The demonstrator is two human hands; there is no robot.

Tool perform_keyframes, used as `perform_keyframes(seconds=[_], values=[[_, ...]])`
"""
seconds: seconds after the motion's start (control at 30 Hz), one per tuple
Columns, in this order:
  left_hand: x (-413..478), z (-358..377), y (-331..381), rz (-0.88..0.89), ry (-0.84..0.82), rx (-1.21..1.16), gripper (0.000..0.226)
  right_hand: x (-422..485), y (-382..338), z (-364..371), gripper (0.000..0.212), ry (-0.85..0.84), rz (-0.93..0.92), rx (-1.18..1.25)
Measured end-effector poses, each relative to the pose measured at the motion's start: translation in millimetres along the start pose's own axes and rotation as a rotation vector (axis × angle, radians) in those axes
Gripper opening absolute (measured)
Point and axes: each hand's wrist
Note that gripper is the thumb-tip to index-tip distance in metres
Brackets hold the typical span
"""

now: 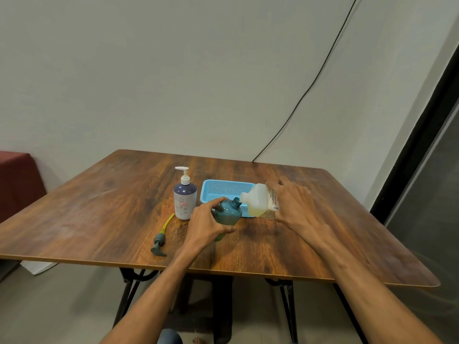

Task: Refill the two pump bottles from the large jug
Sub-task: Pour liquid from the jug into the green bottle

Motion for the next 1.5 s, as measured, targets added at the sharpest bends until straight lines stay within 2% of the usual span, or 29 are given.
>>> perform_keyframes(seconds=[0.7, 1.33, 1.5], values=[[2.0, 3.2, -4.5, 0.004, 0.007, 0.01, 0.084, -0.9, -3.2, -8.3, 0.07, -0.071, 0.016, -0.009], [4.4, 2.4, -3.8, 0.019, 0.013, -0.019, 0.083, -2.1, -3.9, -14.4, 0.064, -0.041, 0.003, 0.009], [5.3, 3.2, -3.3, 0.027, 0.008, -0.01, 0.084, -2.7, -4.0, -16.6, 0.068, -0.057, 0.012, 0.005]])
Point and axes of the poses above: each hand's wrist, its own x-axis towards the middle knuckle, its own z-axis out of the palm, y = z × x, and after that the axes turned 2 degrees about y, right-handed
